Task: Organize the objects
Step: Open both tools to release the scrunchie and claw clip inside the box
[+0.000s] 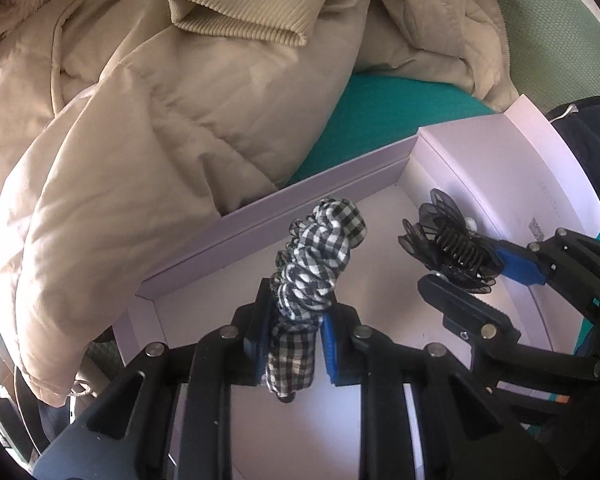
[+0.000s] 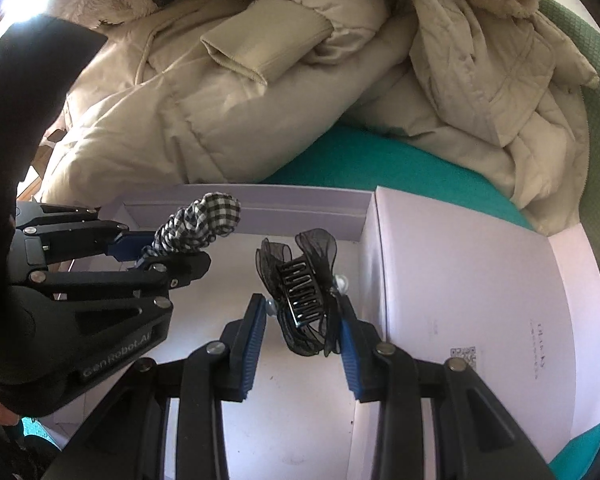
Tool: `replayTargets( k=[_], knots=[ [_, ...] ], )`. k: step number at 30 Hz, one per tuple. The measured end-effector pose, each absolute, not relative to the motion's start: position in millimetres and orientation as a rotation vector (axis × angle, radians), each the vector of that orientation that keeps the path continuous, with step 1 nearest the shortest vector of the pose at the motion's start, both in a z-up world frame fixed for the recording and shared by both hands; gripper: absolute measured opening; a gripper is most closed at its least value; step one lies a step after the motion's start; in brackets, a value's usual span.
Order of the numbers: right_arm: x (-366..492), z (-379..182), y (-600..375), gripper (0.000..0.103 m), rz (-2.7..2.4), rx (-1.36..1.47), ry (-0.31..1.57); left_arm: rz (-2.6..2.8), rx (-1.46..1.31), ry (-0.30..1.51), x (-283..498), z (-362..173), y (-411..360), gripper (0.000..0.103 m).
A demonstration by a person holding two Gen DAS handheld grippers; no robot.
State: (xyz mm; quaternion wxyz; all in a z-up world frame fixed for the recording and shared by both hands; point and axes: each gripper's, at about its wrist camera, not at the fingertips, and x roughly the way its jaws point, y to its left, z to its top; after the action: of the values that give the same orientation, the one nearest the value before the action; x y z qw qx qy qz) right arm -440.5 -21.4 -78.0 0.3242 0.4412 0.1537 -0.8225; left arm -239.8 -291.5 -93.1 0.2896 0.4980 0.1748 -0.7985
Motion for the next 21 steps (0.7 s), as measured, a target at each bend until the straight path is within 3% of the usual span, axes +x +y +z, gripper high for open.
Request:
replayTargets(
  k=[4, 6, 8, 12, 21],
  knots=[
    [-442.4, -78.2, -19.3, 0.035, -2.17, 1.184, 0.406, -2.107, 1.335, 0.456, -239.8, -95.5, -288.0, 0.022],
    [-442.5, -76.6, -17.8, 0.036, -2.163, 1.199, 0.398, -2.094, 1.345, 0.458, -239.5, -96.9, -286.3, 0.032],
    [-440.3, -73.1, -17.3, 0.044, -2.16, 1.196, 0.4, -2.079, 1.344, 0.457, -238.1, -96.3, -283.7, 0.043],
    [-437.3, -64.0, -13.6, 0.053, -2.195, 1.181, 0.408, -2.07, 1.298, 0.456, -231.0, -88.3, -279.8, 0.055],
    [-423.3, -38.1, -8.7, 0.055, -2.223, 1.151, 0.408, -2.084, 1.248, 0.484, -208.6, -66.7, -274.4, 0.056]
  ],
)
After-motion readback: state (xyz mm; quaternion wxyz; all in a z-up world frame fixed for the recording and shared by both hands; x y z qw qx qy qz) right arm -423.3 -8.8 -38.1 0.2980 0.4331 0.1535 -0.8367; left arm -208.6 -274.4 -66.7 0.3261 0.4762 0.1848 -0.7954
